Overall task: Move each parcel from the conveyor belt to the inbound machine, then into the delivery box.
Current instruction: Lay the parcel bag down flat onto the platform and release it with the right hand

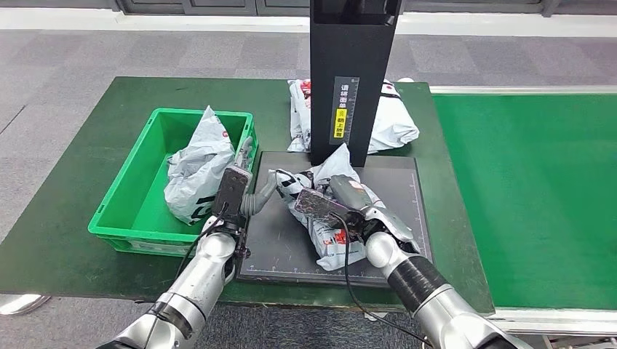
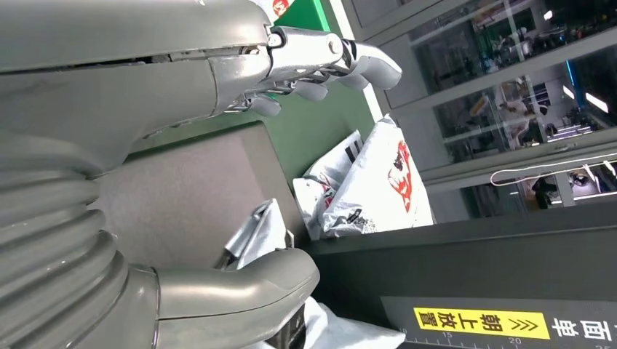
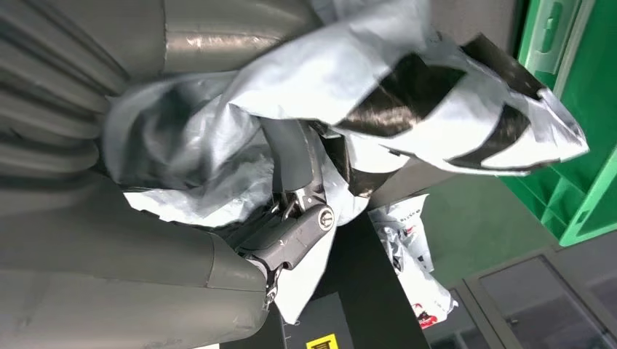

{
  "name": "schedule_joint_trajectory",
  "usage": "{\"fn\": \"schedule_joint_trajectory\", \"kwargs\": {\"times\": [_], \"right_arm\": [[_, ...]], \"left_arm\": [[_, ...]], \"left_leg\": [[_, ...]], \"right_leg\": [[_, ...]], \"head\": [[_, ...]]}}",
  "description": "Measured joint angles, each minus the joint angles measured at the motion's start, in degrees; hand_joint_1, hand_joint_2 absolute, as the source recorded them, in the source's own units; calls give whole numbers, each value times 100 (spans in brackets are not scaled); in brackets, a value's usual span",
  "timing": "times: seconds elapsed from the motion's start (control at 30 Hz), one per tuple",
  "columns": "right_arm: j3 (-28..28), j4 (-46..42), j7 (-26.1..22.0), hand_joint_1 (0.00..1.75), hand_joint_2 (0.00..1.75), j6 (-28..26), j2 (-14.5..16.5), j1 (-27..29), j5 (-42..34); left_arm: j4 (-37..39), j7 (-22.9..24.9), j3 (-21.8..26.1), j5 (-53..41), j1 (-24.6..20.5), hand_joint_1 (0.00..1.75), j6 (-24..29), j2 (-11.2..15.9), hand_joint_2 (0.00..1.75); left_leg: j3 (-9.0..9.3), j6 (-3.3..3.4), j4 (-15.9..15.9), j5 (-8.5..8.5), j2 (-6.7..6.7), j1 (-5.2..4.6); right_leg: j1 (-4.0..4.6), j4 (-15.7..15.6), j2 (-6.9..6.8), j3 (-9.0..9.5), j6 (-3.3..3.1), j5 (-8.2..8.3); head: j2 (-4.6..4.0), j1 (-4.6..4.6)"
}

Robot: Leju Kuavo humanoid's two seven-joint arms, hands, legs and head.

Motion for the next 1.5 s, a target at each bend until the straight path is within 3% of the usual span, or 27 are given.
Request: {"fn": "schedule_joint_trajectory", "kwargs": {"times": [0.33, 0.57, 0.77, 1.0, 1.27, 1.4, 1.5], "right_arm": [[-11, -65, -126, 0, 0, -713, -34, 235, 78], [-343, -567, -982, 0, 0, -1205, -36, 611, -558], [-694, -653, -1777, 0, 0, -1211, -34, 644, -1743], [-1168, -653, -2296, 0, 0, -1185, -27, 640, -2804], [-1595, -651, -2596, 0, 0, -505, -21, 621, -3805], [-1783, -649, -2711, 0, 175, -501, -21, 626, -4153], [-1961, -649, -2743, 0, 175, -803, -23, 627, -4271]], "left_arm": [[-286, -76, 101, 178, 146, 0, 423, 116, 175], [-635, -436, 245, 219, 253, 0, 858, 159, 175], [-924, -549, 248, 227, 284, 0, 652, 153, 175], [-939, -242, -41, 73, 187, 0, 525, 71, 175], [-780, -164, -410, 30, 5, 0, 479, -69, 175], [-652, 44, -629, -167, -14, 0, 410, -91, 175], [-352, 545, -893, -617, -75, 0, 331, -96, 175]], "left_leg": [[0, 0, 0, 0, 0, 0], [-1, 0, 0, 0, 1, 0], [0, 0, 1, 0, 1, 0], [0, 0, 3, 0, 2, -2], [0, 0, 3, 0, 3, -2], [0, 0, 3, 0, 3, -2], [0, 1, 3, 0, 4, -3]], "right_leg": [[0, 0, 2, -1, -1, 0], [0, 0, 2, -1, -1, 0], [0, 0, 1, -1, 1, 2], [-2, -1, 2, -1, 2, 4], [-2, -1, 3, -2, 2, 4], [-2, -1, 5, -4, 2, 4], [-4, -1, 5, -4, 3, 4]], "head": [[-1, -1], [-1, 0], [-1, -1], [-1, 0], [-1, 0], [-2, -1], [-2, 0]]}}
